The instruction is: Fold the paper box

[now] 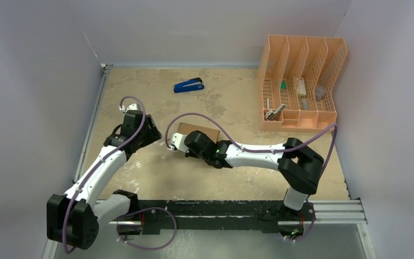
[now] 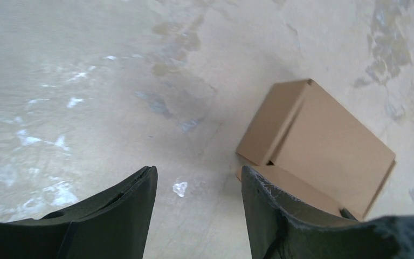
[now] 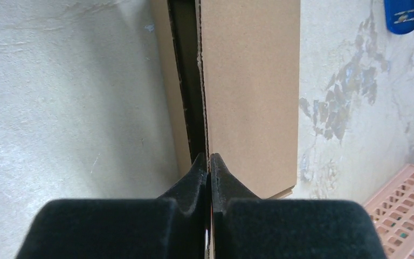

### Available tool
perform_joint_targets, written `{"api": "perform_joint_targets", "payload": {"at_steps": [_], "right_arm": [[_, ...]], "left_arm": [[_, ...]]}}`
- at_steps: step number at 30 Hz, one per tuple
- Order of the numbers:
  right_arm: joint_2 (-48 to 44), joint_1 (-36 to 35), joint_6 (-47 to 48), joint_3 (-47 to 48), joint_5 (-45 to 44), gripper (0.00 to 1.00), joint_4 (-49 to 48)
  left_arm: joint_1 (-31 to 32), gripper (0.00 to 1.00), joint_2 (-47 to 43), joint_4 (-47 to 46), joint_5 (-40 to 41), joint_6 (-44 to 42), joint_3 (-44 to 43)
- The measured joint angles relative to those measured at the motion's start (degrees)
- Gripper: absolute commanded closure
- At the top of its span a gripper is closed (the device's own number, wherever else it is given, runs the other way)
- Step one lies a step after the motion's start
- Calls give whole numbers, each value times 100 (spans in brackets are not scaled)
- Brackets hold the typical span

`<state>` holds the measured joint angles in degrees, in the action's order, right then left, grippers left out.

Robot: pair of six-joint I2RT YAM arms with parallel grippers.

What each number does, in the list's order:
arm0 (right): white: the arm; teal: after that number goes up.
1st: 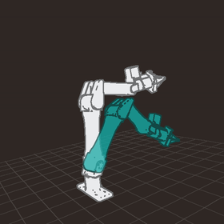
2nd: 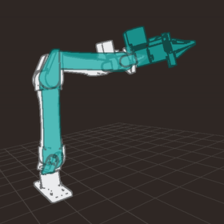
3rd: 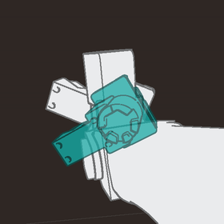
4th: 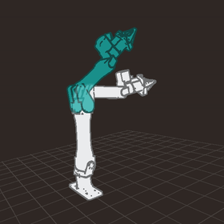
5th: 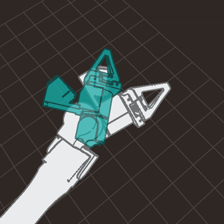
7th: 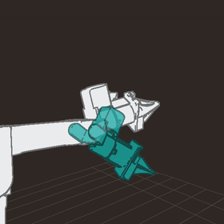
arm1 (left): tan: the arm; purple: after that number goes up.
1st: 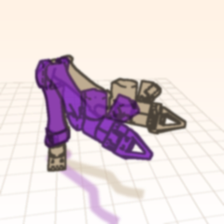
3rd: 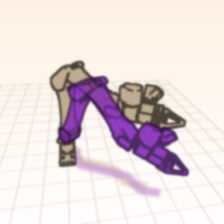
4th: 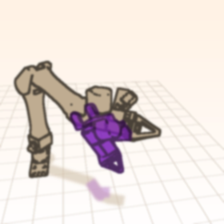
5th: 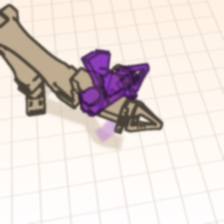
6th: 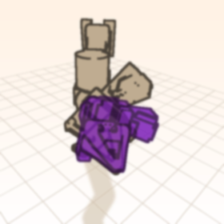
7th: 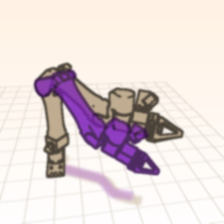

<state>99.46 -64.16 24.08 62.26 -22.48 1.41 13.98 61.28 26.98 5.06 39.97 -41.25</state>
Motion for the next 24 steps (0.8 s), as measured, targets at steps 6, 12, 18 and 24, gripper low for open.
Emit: {"api": "perform_joint_targets", "payload": {"at_steps": [6,12,18,24], "right_arm": [[-61,271,-398,208,540,100,374],[-61,387,-605,323,811,100,590],[-39,339,-605,323,726,100,597],[-46,306,-802,330,903,100,658]], "left_arm": [[-90,49,-214,173,614,387,216],[-111,50,-297,-210,138,1152,1410],[-118,50,-337,-527,-168,1460,1679],[-118,50,-337,-970,-505,1593,1764]]}}
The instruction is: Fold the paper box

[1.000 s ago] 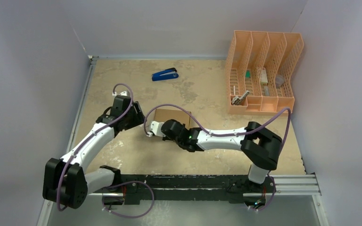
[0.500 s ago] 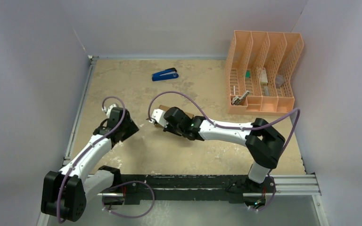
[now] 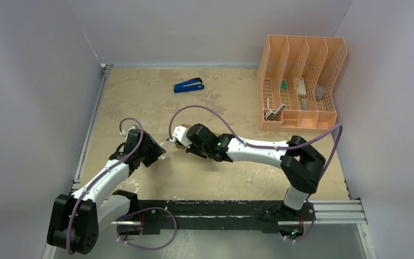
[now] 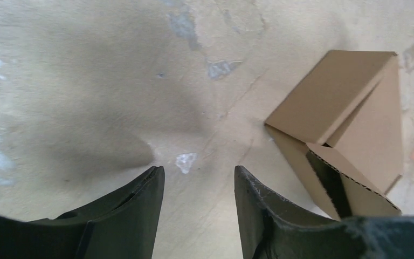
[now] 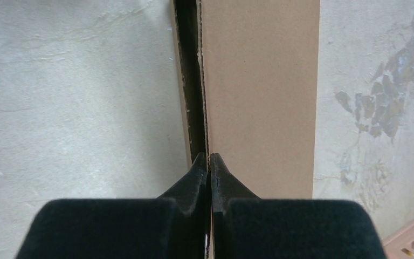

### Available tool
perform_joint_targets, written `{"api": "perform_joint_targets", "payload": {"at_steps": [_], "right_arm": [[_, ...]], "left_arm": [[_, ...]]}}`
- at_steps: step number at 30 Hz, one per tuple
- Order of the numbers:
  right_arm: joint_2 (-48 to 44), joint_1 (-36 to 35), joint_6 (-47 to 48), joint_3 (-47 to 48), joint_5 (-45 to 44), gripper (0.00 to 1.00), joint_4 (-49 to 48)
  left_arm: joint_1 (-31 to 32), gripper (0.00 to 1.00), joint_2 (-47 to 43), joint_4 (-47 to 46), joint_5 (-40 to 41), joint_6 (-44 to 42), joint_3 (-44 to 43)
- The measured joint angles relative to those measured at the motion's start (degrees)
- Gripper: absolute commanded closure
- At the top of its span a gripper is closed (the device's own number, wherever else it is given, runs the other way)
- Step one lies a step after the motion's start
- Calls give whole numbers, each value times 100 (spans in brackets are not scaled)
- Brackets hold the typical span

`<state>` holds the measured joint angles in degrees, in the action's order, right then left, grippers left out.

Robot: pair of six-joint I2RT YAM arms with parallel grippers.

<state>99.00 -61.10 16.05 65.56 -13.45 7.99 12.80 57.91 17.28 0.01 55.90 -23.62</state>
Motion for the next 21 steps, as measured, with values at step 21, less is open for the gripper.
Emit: {"api": "perform_joint_targets", "payload": {"at_steps": [21], "right_arm": [[348,697,-1003,955,1436,96,933]], "left_arm": [[503,53,223,-2341,-728,1399,664]]}}
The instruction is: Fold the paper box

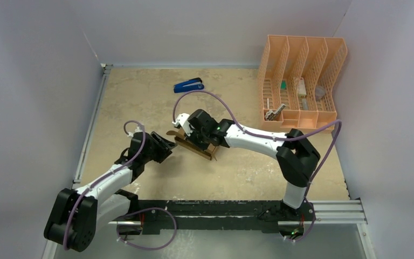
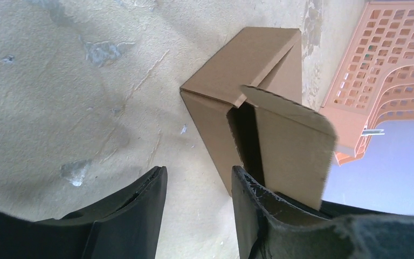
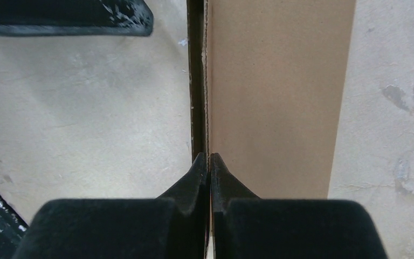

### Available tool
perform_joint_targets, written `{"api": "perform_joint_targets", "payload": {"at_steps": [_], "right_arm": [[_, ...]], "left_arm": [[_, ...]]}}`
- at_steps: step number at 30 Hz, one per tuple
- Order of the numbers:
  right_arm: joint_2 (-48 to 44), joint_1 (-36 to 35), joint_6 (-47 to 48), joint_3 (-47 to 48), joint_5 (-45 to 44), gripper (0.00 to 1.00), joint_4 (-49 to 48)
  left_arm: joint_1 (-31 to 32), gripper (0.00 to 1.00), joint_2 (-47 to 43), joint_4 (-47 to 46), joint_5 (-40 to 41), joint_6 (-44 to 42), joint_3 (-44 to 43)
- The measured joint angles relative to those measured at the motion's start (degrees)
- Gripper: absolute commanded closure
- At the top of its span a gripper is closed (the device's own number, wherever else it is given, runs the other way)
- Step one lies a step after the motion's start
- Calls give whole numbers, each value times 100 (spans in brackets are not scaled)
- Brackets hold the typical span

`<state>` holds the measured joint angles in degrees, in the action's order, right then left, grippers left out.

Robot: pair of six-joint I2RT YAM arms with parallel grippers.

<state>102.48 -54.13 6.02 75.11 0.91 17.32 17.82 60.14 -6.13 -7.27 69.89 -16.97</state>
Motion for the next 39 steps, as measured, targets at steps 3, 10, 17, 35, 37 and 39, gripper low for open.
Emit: {"api": "perform_joint_targets", "payload": {"at_steps": [3,10,17,35,37,39], "right_arm": [[131,-37,44,-2,-125,89,28],[164,-149,83,39,-162,57,223],[-160,-175,-208,190,-474,40,920],[-2048,-575,-2400,-1722,-1436,44,855],[-2184,-492,-2796,-1722,-1488,43,730],[-2387,-315,-3250,-1731,-1499,42,570]], "left_arm": [[0,53,-280,210,142,22,15],[0,46,-1156,1515,896,-356,-411],[0,43,-680,2962,1491,-1834,-2214],[33,45,914,3397,717,-3613,-3169],[44,46,1132,3322,608,-3613,-3193],[59,46,1322,3281,551,-3628,-3261]]}}
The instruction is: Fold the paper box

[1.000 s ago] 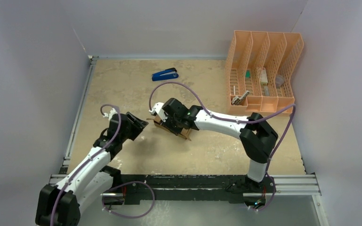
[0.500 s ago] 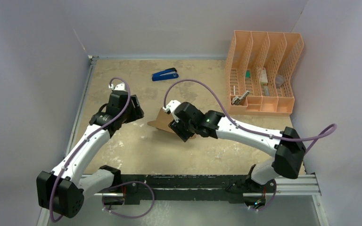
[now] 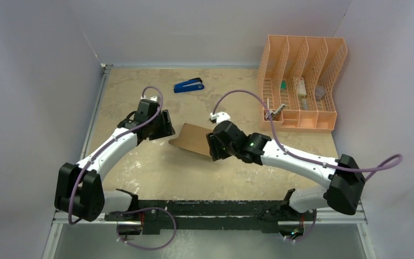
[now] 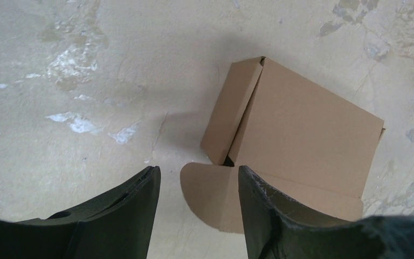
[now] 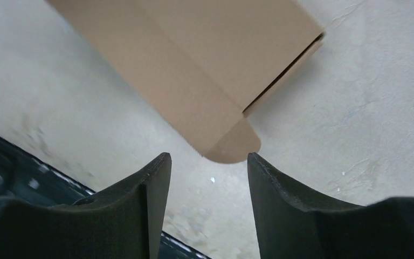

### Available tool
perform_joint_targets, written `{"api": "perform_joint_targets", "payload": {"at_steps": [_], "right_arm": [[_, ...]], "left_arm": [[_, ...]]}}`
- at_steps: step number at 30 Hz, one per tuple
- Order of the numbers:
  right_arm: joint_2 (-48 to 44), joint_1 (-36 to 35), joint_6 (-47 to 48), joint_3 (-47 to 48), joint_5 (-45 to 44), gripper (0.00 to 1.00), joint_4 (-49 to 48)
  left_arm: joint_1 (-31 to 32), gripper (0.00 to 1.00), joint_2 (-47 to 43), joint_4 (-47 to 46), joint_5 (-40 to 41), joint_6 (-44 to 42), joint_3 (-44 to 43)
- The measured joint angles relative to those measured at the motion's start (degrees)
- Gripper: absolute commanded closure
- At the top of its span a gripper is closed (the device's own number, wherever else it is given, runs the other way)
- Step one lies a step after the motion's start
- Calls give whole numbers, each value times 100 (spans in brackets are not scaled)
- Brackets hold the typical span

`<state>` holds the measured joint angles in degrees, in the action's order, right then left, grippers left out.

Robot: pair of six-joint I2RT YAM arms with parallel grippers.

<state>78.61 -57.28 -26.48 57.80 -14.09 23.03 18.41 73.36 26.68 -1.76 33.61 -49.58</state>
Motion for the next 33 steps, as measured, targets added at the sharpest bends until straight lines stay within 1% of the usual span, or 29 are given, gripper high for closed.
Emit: {"api": "perform_joint_targets", "payload": {"at_steps": [3,6,8,13,20,24,29,33], "right_arm": [[-332,352,-614,-131,9,41,-348],[-479,706,-1075,-317,28,41,-621],[-400,949,-1399,-514,70,42,-826],[-103,1362,-1766,-944,337,43,-1333],[557,1683,-2170,-1495,1038,43,-2354],[632,1805,-2267,-1720,1443,43,-2973],[640,1926,-2256,-1799,1814,43,-3329],[651,2015,-2223,-1797,2151,43,-3593]], "left_arm": [[17,45,291,-111,-96,-31,-125],[48,45,498,-251,-190,-31,-162],[76,44,643,-350,-282,-26,-164],[155,44,872,-640,-507,7,-118],[188,45,1150,-970,-584,52,127],[181,49,1217,-1143,-629,142,221],[188,53,1290,-1351,-796,278,245],[186,54,1290,-1379,-957,479,264]]}}
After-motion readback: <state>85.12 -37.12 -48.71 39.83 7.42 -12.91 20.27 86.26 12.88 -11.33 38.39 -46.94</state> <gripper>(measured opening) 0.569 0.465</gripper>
